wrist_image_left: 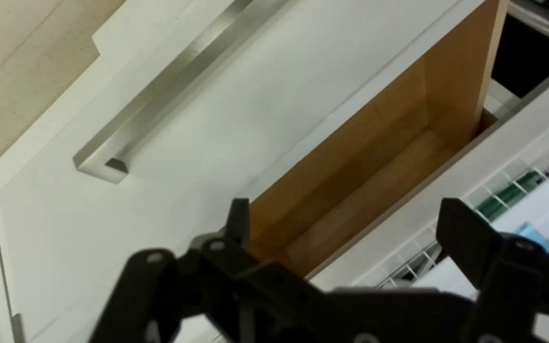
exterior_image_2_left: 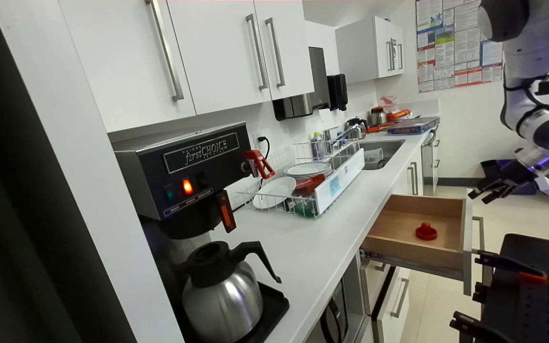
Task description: Open the top drawer of the kitchen unit
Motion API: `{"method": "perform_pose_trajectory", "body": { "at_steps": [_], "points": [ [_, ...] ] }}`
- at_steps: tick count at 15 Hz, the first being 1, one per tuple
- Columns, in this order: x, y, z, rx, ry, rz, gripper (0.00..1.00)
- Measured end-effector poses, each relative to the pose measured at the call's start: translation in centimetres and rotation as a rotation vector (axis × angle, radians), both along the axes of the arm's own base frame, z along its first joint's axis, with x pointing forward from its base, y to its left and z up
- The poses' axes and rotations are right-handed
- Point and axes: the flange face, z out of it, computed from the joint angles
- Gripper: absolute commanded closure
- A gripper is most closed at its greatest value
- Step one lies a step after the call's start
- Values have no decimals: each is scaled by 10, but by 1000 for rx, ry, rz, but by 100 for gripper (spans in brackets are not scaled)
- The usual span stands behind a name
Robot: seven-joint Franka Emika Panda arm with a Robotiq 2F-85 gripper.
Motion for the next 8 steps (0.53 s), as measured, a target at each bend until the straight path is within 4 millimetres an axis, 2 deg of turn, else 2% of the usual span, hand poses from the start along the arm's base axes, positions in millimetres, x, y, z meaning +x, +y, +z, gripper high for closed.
{"method": "perform_pose_trajectory", "body": {
  "at_steps": [4, 8],
  "points": [
    [37, 55, 12, -157, 61, 92, 0],
    [62, 94, 44, -328, 41, 188, 0]
  ]
}}
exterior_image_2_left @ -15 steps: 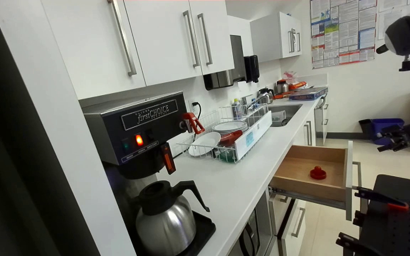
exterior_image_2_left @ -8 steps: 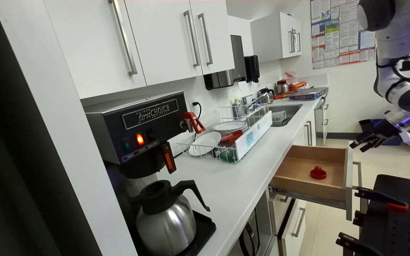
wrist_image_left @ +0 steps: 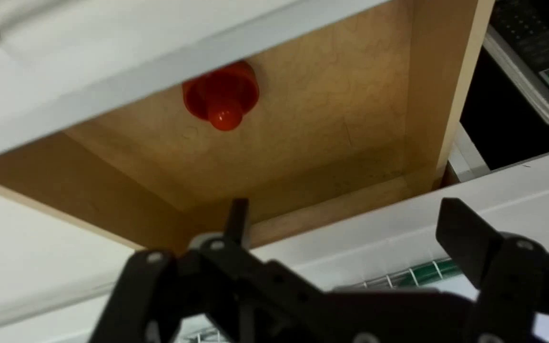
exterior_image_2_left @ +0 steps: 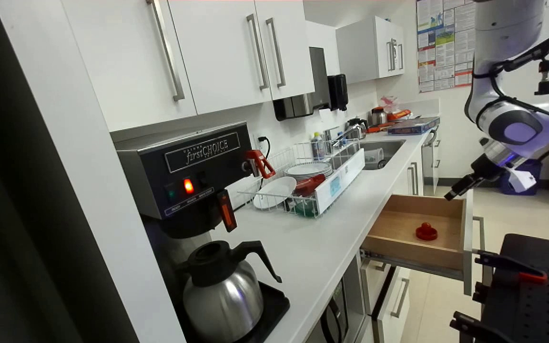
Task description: Open the top drawer of the kitchen unit
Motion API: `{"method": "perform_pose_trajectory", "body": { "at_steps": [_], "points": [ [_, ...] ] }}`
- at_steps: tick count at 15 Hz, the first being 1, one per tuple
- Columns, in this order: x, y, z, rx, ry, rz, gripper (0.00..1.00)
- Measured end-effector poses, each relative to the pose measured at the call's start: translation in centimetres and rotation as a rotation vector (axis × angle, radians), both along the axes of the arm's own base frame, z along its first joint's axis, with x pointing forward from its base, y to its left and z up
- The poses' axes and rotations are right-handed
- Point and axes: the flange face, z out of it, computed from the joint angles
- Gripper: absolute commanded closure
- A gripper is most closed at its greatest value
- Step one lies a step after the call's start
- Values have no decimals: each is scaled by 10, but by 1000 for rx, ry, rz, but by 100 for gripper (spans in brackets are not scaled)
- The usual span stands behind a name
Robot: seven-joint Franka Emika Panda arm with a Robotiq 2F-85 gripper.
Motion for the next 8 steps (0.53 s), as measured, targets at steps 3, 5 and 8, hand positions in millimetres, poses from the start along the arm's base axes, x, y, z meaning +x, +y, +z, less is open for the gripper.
{"method": "perform_pose_trajectory", "body": {
  "at_steps": [3, 5, 8],
  "points": [
    [18, 16, 38, -104, -20, 73, 0],
    [33, 21, 66, -154, -18, 122, 0],
    [57, 25, 107, -198, 18, 186, 0]
  ]
}}
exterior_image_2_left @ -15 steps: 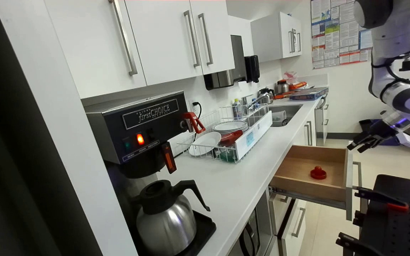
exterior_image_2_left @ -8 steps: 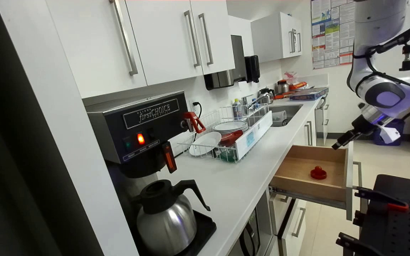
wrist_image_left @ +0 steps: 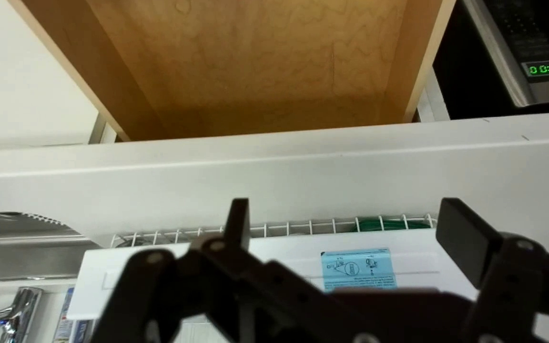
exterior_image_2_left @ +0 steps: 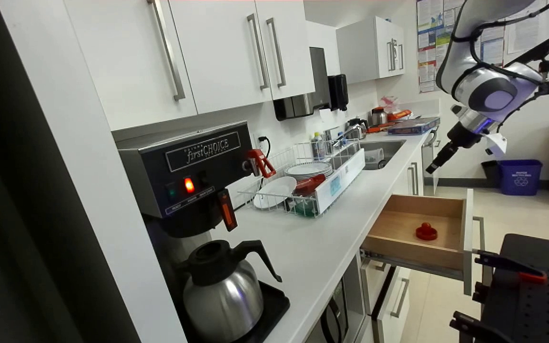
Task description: Open the top drawer of the kitchen unit
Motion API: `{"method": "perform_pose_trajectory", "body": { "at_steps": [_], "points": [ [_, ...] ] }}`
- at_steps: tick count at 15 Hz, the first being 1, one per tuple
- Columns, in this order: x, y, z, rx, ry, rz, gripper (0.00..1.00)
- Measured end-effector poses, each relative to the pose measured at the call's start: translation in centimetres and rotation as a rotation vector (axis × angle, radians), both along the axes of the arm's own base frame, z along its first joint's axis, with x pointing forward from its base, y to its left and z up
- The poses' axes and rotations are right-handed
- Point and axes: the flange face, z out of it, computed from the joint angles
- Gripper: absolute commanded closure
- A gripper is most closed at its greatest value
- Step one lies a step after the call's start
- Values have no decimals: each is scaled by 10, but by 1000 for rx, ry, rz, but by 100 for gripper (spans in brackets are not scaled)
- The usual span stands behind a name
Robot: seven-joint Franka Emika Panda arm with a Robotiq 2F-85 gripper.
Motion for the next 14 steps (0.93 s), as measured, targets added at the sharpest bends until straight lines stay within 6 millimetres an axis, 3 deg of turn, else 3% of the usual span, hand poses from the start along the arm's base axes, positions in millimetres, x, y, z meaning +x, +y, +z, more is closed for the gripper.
{"method": "perform_pose_trajectory", "body": {
  "at_steps": [5, 14],
  "points": [
    [33, 6, 42, -59, 135, 55, 0],
    [40, 5, 48, -94, 222, 77, 0]
  ]
}}
